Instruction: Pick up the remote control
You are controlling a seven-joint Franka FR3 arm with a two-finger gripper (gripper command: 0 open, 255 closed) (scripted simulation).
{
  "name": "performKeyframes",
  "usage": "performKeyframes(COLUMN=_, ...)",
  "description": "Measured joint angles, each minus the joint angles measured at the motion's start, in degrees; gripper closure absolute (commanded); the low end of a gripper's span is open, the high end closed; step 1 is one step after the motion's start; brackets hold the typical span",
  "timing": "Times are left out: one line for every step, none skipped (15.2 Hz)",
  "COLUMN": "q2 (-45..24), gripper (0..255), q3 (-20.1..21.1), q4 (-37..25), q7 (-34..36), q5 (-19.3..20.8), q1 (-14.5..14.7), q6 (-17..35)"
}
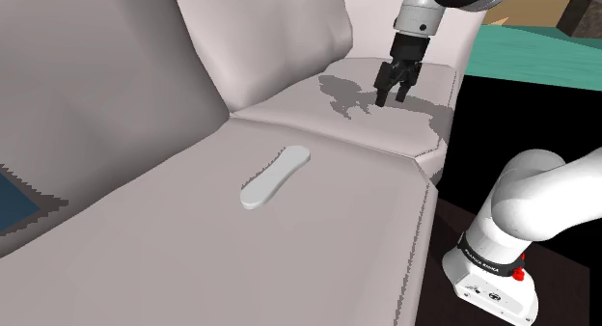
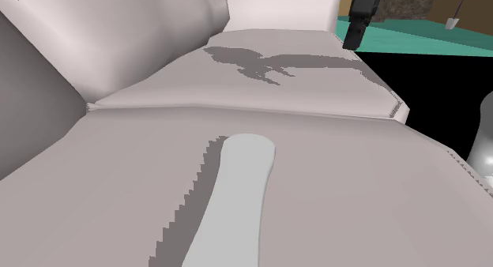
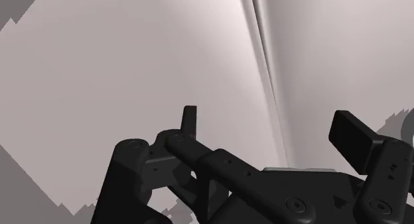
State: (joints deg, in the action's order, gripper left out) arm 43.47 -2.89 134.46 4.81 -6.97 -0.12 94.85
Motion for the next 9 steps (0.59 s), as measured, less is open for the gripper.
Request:
performKeyframes(q2=0.0, gripper=0, q3=0.0, q4=0.0, q7=0.0, q5=0.0, q1=0.0, q6=0.0)
performKeyframes(q2=0.45, gripper=0, q3=0.87, q4=0.24, q7=1.49, q5=-0.36, q1=-0.14, q6=-0.12)
performKeyframes(q2=1.04, gripper=0, q3=2.43, q4=0.75, q7=4.1, q5=-1.06, q1=-0.3, q6=-0.05)
performKeyframes(q2=1.55, gripper=0, q3=4.07, q4=1.23, q7=7.08, q5=-1.81, q1=-0.55, q6=0.08)
performKeyframes(q2=1.79, gripper=0, q3=5.82, q4=1.25, q7=10.26, q5=-2.6, q1=-0.82, q6=0.02)
performKeyframes(q2=1.91, gripper=0, q3=7.84, q4=1.44, q7=13.71, q5=-3.56, q1=-1.03, q6=0.27)
performKeyframes(q2=2.32, gripper=0, q3=9.96, q4=1.5, q7=17.37, q5=-4.57, q1=-1.21, q6=0.13)
performKeyframes(q2=2.15, gripper=0, q3=11.86, q4=1.51, q7=20.78, q5=-5.44, q1=-1.54, q6=0.48)
performKeyframes(q2=2.0, gripper=0, q3=13.76, q4=1.59, q7=24.15, q5=-6.3, q1=-1.87, q6=0.85)
